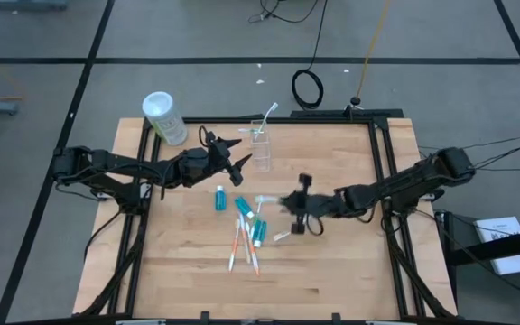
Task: Pick & Place toothbrushing station
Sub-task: Put the green toothbrush into the transparent organizer
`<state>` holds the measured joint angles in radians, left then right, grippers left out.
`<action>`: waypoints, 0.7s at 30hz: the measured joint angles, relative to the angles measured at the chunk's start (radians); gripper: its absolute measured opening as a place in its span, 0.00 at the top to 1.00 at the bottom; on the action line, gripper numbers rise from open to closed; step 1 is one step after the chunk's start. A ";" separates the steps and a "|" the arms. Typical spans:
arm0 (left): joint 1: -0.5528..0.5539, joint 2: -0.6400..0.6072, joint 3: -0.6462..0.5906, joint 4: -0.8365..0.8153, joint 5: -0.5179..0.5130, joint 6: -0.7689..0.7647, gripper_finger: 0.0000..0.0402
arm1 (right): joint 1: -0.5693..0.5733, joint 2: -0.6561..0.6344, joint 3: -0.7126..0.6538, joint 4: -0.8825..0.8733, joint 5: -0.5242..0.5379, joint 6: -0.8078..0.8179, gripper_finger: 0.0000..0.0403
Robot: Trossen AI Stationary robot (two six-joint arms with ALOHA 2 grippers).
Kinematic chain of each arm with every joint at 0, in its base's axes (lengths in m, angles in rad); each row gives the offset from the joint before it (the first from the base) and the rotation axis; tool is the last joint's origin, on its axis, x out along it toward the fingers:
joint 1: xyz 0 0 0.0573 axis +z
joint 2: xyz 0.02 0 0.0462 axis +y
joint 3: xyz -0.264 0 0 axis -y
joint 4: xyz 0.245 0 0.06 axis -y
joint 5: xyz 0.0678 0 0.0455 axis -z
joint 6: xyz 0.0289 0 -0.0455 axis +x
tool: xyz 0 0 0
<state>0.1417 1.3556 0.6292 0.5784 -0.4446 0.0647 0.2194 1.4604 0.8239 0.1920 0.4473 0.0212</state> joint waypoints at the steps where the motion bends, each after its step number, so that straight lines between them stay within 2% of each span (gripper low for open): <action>1: 0.000 0.000 0.000 0.000 0.000 -0.007 0.29 | -0.023 -0.017 -0.041 0.080 -0.001 -0.011 0.98; 5: 0.002 0.000 0.000 0.007 0.035 -0.035 0.29 | -0.129 -0.043 -0.212 0.461 -0.019 -0.034 0.98; 10: 0.010 0.043 0.000 0.156 0.328 -0.086 0.29 | -0.276 0.025 -0.313 0.912 -0.283 0.035 0.98; 12: 0.007 0.091 0.000 0.267 0.411 -0.081 0.29 | -0.307 0.063 -0.314 1.000 -0.365 0.051 0.98; 14: -0.001 0.142 0.000 0.366 0.445 -0.069 0.29 | -0.323 0.089 -0.307 1.046 -0.416 0.053 0.98; 18: -0.003 0.245 0.002 0.529 0.449 -0.071 0.29 | -0.330 0.114 -0.289 1.057 -0.429 0.048 0.98; 21: -0.002 0.307 0.038 0.580 0.498 -0.088 0.29 | -0.331 0.113 -0.281 1.051 -0.450 0.046 0.98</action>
<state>0.1393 1.6629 0.6671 1.1581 0.0535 -0.0233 -0.1112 1.5734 0.5434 1.2429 -0.0028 0.0671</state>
